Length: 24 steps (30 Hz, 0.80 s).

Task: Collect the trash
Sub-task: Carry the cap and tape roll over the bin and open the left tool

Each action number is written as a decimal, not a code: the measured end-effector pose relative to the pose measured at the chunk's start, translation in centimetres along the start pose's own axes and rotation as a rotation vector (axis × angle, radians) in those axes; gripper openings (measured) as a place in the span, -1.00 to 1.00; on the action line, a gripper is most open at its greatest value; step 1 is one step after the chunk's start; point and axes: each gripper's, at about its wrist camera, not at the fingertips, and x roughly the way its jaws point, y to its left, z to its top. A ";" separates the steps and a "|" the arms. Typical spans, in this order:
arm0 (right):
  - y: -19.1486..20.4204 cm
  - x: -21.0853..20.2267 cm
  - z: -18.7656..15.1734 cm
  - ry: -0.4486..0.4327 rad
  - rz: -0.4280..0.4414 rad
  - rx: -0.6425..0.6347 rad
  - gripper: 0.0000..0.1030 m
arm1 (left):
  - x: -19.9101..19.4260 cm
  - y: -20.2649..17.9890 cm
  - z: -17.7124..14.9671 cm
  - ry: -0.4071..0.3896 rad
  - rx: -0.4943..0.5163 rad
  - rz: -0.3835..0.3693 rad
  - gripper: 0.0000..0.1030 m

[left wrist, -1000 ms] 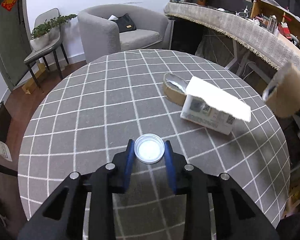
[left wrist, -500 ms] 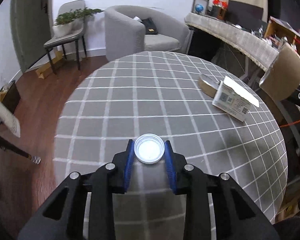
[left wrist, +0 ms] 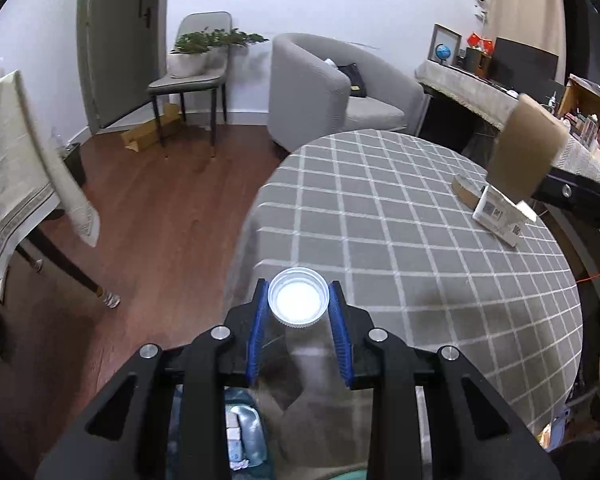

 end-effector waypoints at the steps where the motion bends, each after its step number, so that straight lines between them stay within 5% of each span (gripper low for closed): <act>1: 0.4 0.3 0.0 0.004 0.012 -0.001 -0.89 | -0.2 0.5 -0.3 0.001 -0.004 0.004 -0.38; 15: 7.2 3.9 0.1 0.060 0.134 -0.044 -0.88 | -3.9 9.9 -7.7 0.064 -0.170 0.095 -0.38; 24: 12.0 7.6 -1.2 0.148 0.213 -0.063 -0.88 | -1.7 13.9 -13.3 0.217 -0.231 0.103 -0.38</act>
